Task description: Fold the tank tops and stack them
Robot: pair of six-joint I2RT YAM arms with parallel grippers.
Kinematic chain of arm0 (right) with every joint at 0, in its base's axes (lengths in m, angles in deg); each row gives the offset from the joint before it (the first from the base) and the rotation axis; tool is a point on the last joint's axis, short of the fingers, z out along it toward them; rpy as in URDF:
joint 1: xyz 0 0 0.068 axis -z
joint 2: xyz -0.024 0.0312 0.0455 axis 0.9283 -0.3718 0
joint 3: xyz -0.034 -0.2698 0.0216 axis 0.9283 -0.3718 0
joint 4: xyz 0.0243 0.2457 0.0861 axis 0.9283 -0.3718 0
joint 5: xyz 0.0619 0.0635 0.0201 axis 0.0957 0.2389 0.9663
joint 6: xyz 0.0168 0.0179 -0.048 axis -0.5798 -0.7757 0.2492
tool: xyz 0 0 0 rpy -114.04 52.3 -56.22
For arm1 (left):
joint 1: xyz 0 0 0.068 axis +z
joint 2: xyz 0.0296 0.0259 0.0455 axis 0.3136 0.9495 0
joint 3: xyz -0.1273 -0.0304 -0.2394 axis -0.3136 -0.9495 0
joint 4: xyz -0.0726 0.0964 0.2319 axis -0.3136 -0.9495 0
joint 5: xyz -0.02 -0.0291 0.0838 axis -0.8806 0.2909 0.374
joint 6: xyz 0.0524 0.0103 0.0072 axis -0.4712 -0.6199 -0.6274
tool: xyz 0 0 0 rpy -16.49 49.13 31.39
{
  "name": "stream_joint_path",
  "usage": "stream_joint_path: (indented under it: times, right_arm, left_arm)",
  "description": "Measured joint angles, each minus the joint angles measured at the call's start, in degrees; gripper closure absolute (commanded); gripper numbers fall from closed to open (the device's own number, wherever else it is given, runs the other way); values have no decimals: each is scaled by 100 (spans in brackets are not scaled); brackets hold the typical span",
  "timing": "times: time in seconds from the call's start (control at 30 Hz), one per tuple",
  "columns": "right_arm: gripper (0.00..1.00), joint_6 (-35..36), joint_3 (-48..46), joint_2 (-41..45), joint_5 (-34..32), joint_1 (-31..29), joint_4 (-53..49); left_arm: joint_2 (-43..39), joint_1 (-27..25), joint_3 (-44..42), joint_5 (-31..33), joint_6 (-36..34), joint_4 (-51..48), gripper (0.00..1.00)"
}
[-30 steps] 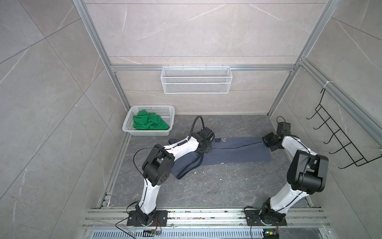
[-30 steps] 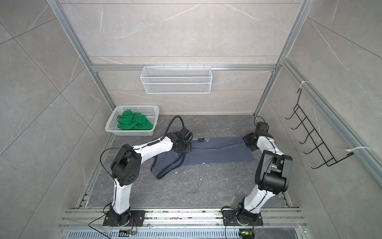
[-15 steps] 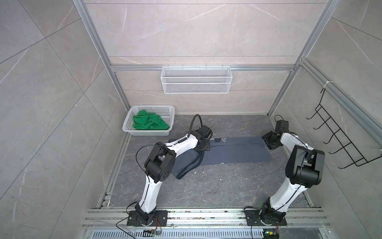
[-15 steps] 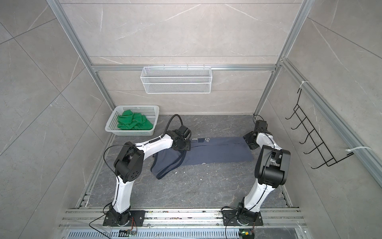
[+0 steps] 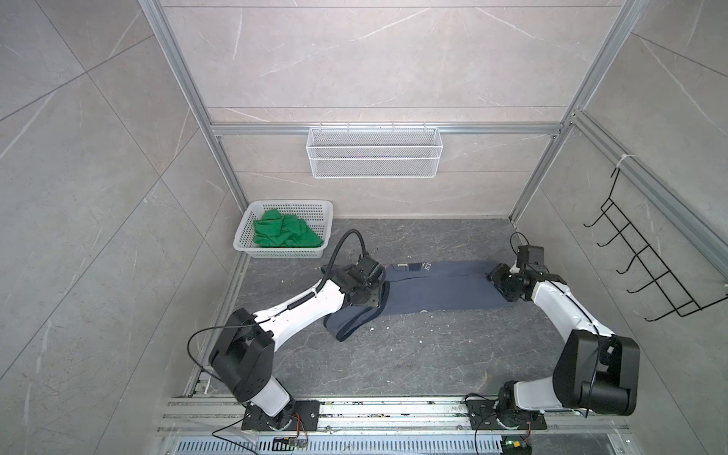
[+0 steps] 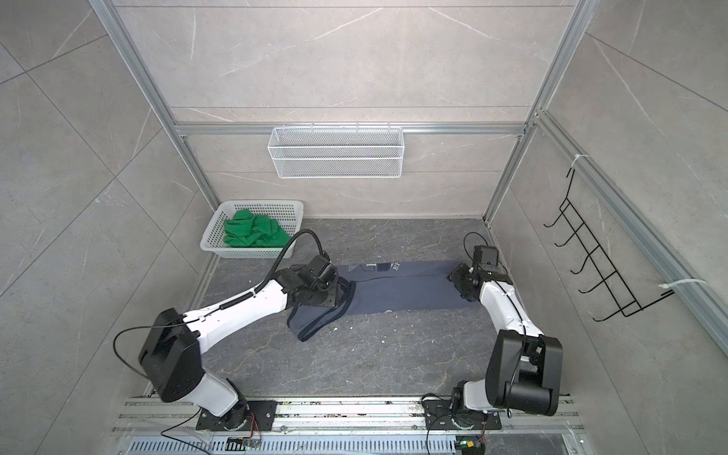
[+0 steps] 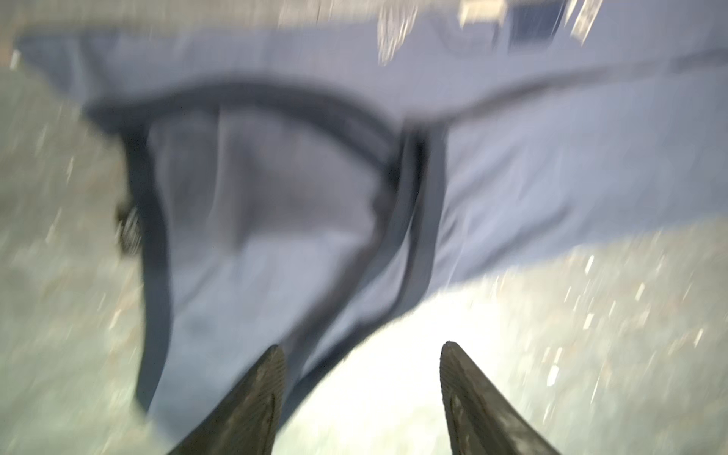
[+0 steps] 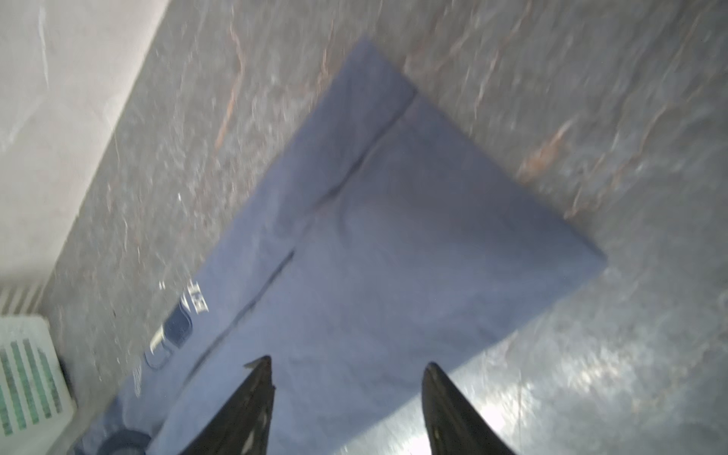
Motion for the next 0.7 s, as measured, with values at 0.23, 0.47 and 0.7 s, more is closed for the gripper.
stream_joint_path:
  times: [0.23, 0.47, 0.7]
  right_arm:
    - [38, 216, -533, 382, 315, -2, -81]
    - [38, 264, -566, 380, 595, -2, -55]
    - [38, 286, -566, 380, 671, -2, -57]
  left_arm:
    - [-181, -529, -769, 280, 372, -1143, 35]
    - [289, -614, -966, 647, 675, -1532, 42]
    - [820, -566, -981, 931, 813, -1399, 62]
